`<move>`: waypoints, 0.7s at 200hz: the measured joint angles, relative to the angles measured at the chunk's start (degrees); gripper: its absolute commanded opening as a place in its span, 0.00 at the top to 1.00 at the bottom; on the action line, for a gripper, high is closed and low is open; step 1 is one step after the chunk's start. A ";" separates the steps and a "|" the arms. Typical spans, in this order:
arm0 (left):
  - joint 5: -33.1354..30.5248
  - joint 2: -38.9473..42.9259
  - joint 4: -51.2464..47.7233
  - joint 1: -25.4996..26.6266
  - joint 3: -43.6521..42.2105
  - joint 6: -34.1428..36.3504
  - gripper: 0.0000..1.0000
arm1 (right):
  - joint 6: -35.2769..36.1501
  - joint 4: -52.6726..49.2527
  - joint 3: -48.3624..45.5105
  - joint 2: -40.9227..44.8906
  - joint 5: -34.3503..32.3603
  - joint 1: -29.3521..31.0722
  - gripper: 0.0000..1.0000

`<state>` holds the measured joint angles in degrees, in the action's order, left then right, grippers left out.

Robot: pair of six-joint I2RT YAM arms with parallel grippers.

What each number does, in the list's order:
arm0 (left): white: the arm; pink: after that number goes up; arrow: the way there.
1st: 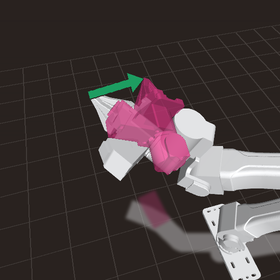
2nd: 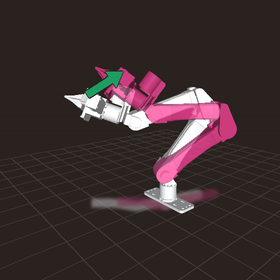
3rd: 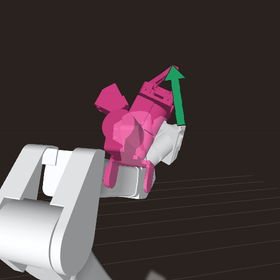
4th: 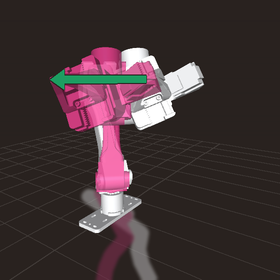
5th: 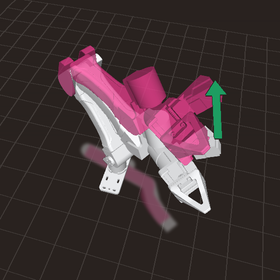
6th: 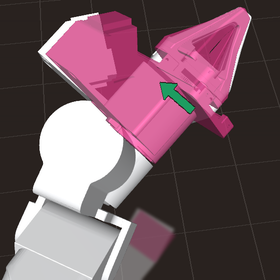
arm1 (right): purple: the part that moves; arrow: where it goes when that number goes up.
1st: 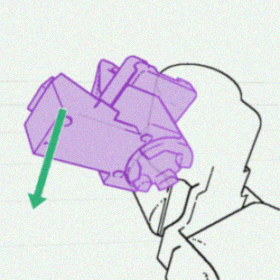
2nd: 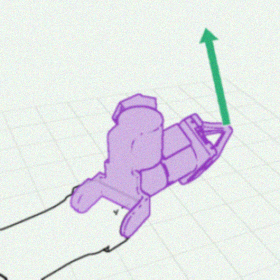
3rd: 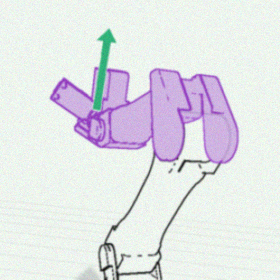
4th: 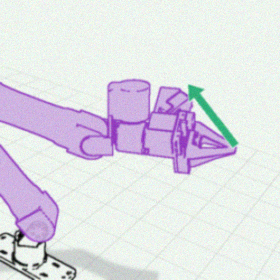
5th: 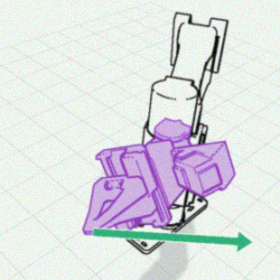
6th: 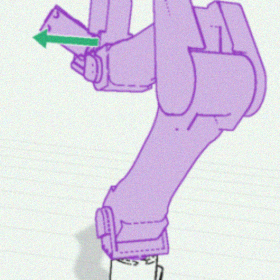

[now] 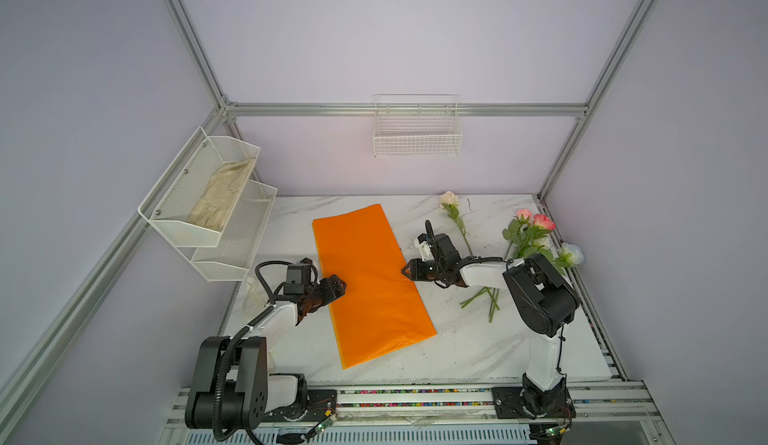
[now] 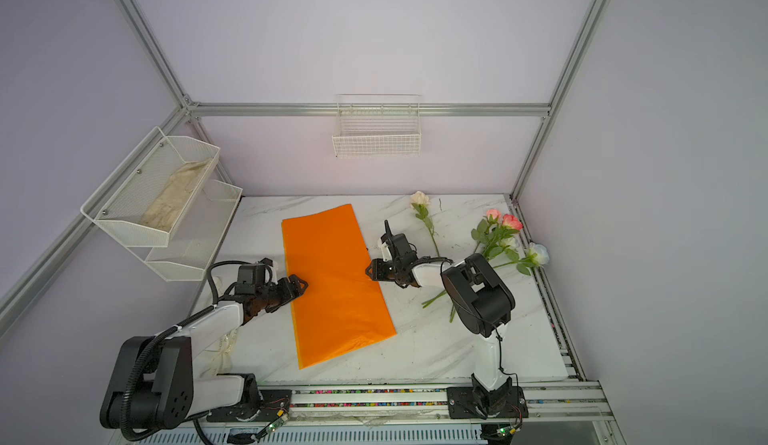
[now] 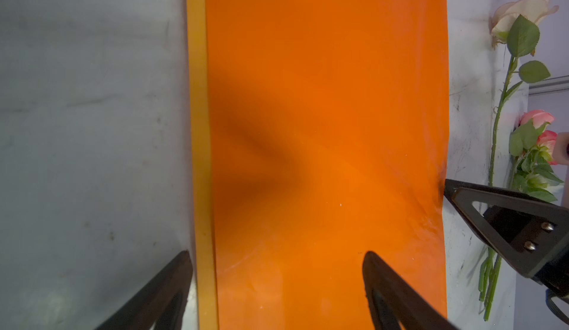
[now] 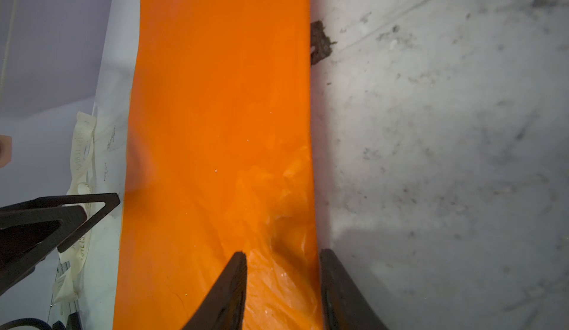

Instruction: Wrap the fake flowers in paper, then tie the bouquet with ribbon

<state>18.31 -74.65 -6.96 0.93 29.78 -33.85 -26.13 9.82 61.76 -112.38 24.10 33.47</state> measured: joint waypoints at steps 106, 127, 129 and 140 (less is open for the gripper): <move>3.34 -2.99 0.63 1.42 0.68 0.37 0.23 | -3.30 -4.61 -17.46 16.90 -6.62 -14.82 0.48; 3.45 -2.99 0.66 1.79 0.68 0.42 0.23 | -3.72 -7.19 -20.63 21.00 -9.44 -19.37 0.48; 3.48 -2.99 0.66 1.79 0.68 0.42 0.23 | -3.82 -7.48 -20.94 21.40 -9.88 -19.96 0.48; 3.61 -2.99 0.63 1.84 0.68 0.42 0.23 | -3.91 -8.85 -22.18 23.12 -11.13 -21.99 0.48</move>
<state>21.91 -77.65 -6.33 2.76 30.46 -33.43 -30.04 0.97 39.57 -89.25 12.97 11.49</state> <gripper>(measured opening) 0.772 0.522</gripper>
